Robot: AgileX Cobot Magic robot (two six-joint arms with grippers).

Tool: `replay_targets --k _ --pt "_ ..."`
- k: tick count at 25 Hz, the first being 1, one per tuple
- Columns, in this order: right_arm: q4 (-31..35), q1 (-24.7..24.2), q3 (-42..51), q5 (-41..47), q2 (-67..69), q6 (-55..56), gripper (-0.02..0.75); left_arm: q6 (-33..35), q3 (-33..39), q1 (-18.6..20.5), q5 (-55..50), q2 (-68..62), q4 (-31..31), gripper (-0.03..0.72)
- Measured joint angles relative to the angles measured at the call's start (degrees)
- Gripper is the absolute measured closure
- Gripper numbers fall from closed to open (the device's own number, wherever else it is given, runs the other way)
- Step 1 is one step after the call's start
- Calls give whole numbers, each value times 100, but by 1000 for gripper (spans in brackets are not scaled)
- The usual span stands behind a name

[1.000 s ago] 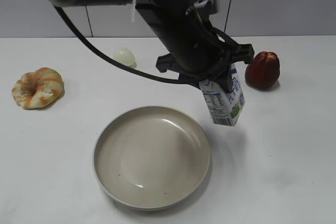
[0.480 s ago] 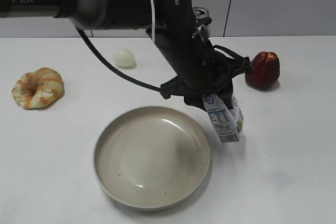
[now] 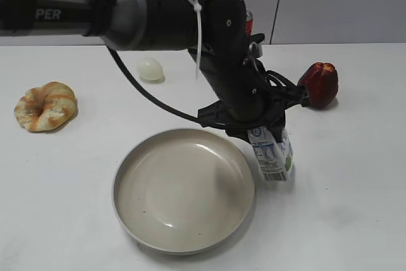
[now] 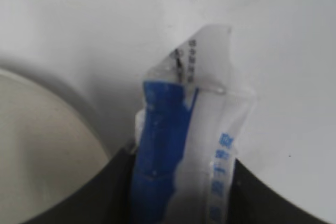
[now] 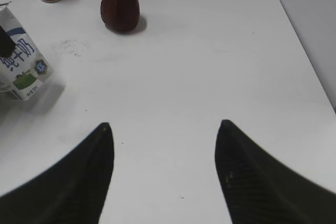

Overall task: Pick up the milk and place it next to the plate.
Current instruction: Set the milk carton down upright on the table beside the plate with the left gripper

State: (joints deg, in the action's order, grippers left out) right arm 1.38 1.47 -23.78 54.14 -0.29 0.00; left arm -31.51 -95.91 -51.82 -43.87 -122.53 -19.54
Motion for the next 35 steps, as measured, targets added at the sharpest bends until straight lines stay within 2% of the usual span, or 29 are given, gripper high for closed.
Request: replay_targets --k 6,18,29,35 --pt "0 0 0 0 0 0 274 -251 0 -128 5 -18 415 394" --pt "0 0 0 0 0 0 274 -405 0 -174 49 -144 512 380" --pt "0 0 0 0 0 0 274 -405 -5 -189 160 -152 491 271" --pt "0 0 0 0 0 0 274 -410 -5 -189 180 -135 345 106"
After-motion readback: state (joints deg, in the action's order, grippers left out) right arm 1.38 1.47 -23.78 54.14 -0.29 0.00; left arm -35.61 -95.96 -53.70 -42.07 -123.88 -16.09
